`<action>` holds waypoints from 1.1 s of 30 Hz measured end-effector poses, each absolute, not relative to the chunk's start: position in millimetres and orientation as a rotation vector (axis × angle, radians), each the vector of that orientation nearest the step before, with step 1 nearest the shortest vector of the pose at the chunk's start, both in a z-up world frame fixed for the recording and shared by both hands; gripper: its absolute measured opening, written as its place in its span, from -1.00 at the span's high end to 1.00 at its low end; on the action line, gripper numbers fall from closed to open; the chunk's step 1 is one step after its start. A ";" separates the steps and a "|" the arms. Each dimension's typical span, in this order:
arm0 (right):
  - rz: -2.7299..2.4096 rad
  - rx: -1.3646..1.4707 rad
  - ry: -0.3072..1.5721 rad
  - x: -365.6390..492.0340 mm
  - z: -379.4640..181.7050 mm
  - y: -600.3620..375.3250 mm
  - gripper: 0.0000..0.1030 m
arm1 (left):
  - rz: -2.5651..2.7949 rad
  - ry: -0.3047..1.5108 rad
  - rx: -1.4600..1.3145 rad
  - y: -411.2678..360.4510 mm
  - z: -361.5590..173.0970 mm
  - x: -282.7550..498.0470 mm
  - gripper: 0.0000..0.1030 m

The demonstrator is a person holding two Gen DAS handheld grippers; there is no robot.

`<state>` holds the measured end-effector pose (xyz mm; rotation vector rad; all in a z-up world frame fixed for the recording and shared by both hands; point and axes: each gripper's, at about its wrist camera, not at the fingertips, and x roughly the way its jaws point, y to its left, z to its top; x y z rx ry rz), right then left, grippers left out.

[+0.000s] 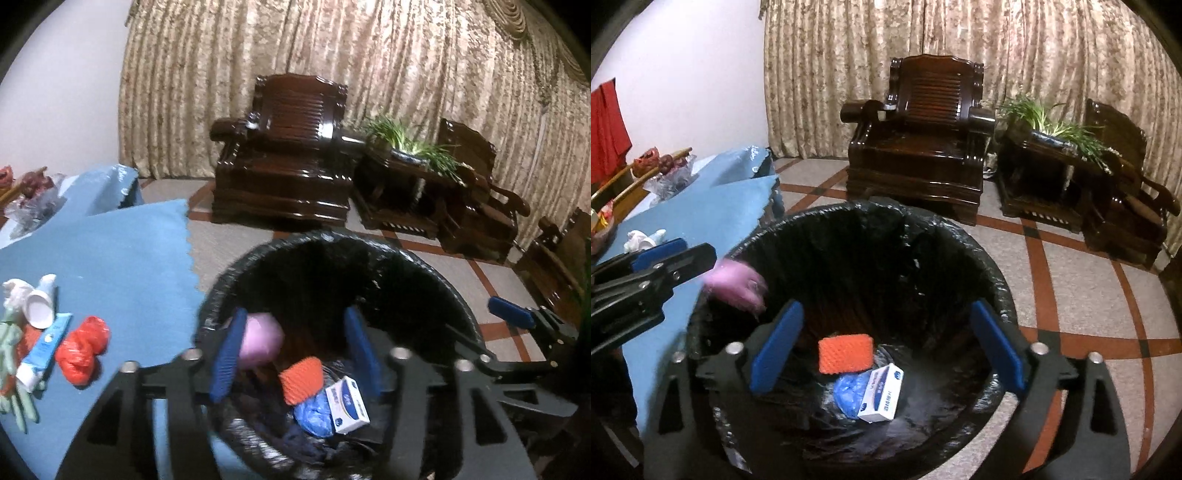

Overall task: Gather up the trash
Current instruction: 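Carry the mask and tissue box over the bin and open both tools, then grasp the green rubber glove with the left tool while the right tool grasps the red plastic bag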

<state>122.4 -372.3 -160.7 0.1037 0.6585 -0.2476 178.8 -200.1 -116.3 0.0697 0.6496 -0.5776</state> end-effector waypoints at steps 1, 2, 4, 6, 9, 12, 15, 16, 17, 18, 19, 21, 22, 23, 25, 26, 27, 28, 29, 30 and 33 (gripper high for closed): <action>-0.240 0.110 0.657 123.0 -159.1 -371.7 -0.81 | -0.567 0.643 0.066 -195.0 -114.7 178.8 -0.35; -0.231 0.118 0.656 123.3 -157.9 -369.7 -0.82 | -0.554 0.637 0.059 -189.2 -113.0 179.0 -0.38; -0.210 0.122 0.650 126.0 -153.8 -361.5 -0.83 | -0.528 0.625 0.039 -173.6 -108.5 179.0 -0.56; -0.179 0.113 0.641 129.8 -149.2 -348.7 -0.83 | -0.497 0.604 0.026 -158.4 -104.4 177.1 -0.63; -0.140 0.092 0.629 135.8 -141.9 -331.9 -0.83 | -0.464 0.583 0.006 -131.3 -97.4 175.6 -0.67; -0.098 0.078 0.619 141.1 -136.2 -312.5 -0.83 | -0.411 0.565 0.011 -102.1 -94.7 170.7 -0.68; -0.061 0.058 0.616 147.1 -132.4 -291.3 -0.83 | -0.343 0.557 0.023 -71.1 -93.9 166.7 -0.68; -0.047 0.059 0.615 148.9 -131.1 -285.2 -0.83 | -0.315 0.555 0.023 -58.4 -94.2 165.2 -0.68; -0.028 0.058 0.612 151.1 -129.9 -277.5 -0.83 | -0.298 0.555 0.022 -51.3 -93.7 163.8 -0.68; -0.013 0.054 0.610 153.7 -129.2 -269.9 -0.83 | -0.272 0.552 0.022 -40.4 -93.7 162.0 -0.68; 0.005 0.050 0.608 156.3 -128.5 -261.1 -0.83 | -0.245 0.548 0.022 -29.1 -94.3 159.7 -0.68; 0.045 0.042 0.603 161.8 -126.8 -242.5 -0.83 | -0.205 0.546 0.020 -10.0 -95.3 156.8 -0.68; 0.069 0.037 0.599 165.3 -125.5 -231.3 -0.83 | -0.175 0.544 0.016 2.9 -96.0 155.4 -0.68; 0.086 0.035 0.594 168.4 -124.4 -224.1 -0.83 | -0.155 0.544 0.013 12.8 -96.5 153.2 -0.68; 0.138 0.024 0.584 176.3 -122.6 -199.3 -0.83 | -0.114 0.545 0.007 31.1 -98.4 151.9 -0.68; 0.155 0.019 0.580 178.7 -121.9 -191.0 -0.83 | -0.089 0.547 0.003 42.2 -99.7 151.2 -0.68; 0.178 0.011 0.575 183.0 -121.4 -177.5 -0.83 | -0.068 0.548 -0.002 51.6 -101.0 150.5 -0.67; 0.198 0.004 0.575 186.8 -122.2 -165.5 -0.83 | -0.052 0.550 -0.007 59.9 -102.3 151.0 -0.67; 0.209 0.001 0.575 189.4 -122.4 -159.0 -0.83 | -0.029 0.552 -0.014 70.7 -104.3 151.9 -0.67; 0.225 -0.004 0.573 194.3 -123.4 -147.0 -0.83 | -0.018 0.552 -0.016 77.8 -106.7 152.3 -0.67; 0.247 -0.027 0.579 206.0 -128.0 -126.7 -0.83 | 0.018 0.560 -0.026 97.2 -115.8 154.6 -0.67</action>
